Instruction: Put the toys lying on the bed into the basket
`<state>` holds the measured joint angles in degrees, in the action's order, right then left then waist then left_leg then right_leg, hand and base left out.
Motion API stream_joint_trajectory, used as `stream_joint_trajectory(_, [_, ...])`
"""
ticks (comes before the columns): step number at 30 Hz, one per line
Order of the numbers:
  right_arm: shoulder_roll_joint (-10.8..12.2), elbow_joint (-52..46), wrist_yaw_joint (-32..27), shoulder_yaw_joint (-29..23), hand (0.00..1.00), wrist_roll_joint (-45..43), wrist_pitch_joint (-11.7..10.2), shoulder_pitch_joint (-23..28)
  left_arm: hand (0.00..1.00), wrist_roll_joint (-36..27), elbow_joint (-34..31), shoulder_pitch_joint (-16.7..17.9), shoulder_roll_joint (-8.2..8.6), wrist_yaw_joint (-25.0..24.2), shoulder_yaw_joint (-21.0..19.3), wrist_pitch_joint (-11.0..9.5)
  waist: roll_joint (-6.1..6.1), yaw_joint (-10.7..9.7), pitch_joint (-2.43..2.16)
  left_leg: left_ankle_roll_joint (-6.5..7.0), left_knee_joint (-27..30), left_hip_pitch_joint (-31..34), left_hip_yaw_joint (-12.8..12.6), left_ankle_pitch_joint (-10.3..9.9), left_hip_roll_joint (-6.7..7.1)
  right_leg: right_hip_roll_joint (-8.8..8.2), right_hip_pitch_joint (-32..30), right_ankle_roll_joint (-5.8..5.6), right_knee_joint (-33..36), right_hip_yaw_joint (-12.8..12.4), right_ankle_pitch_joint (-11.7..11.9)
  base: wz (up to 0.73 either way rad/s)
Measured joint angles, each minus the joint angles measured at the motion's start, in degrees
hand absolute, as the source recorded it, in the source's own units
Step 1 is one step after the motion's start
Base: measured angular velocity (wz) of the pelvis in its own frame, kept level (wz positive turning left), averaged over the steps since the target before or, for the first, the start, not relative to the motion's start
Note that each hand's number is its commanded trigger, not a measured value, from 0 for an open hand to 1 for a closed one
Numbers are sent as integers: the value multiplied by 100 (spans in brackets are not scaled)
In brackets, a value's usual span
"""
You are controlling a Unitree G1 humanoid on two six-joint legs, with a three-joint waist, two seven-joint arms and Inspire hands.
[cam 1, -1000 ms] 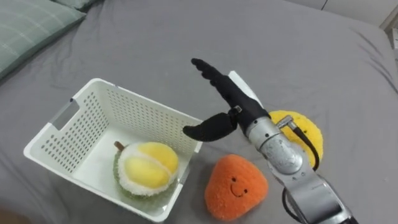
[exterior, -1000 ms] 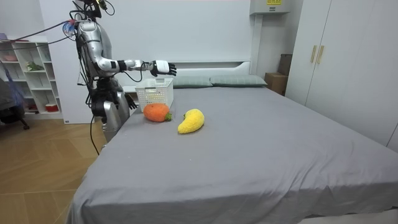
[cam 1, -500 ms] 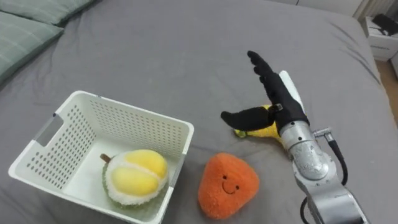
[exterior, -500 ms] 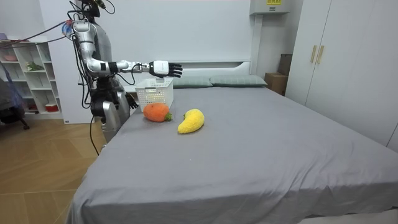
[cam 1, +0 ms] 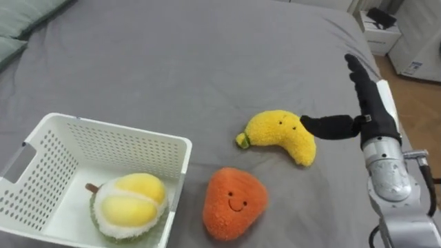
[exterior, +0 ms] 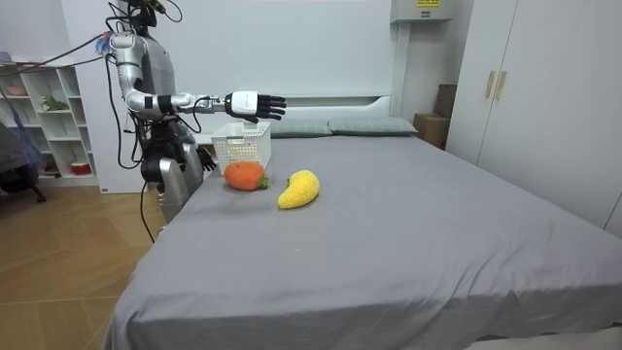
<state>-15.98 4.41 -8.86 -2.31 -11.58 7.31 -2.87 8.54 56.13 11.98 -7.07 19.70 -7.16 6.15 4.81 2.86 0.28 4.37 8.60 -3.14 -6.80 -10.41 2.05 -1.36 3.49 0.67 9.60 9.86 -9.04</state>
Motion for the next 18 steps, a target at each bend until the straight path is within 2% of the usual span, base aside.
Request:
stream_joint_trajectory(3, [-25,82,-62,-26,0,-2,0,0,0,5,8,21,-110,-8,-1,1,49,2,29,-2,5,72,-70,0,-22,26,-80,15,19,-49,11,-13])
stream_joint_trajectory(8, [-79,144,-110,-23,0,14,-8,-3,0,-1,1,35,-180,-15,20,1,87,8,-9,-4,10,176,-97,1,-33,42,-219,23,20,-143,26,-3])
stream_joint_trajectory(11, [-217,438,-129,-3,0,116,-49,-78,0,-7,-3,2,-239,-15,43,-1,122,72,-37,-3,10,286,-95,2,-32,39,-324,23,21,-135,27,0])
stream_joint_trajectory(18, [-432,2016,-275,425,0,462,-52,-1090,0,-22,134,-271,-355,-29,213,-8,181,160,-40,-3,137,800,-98,34,-45,30,-778,46,21,-49,84,1])
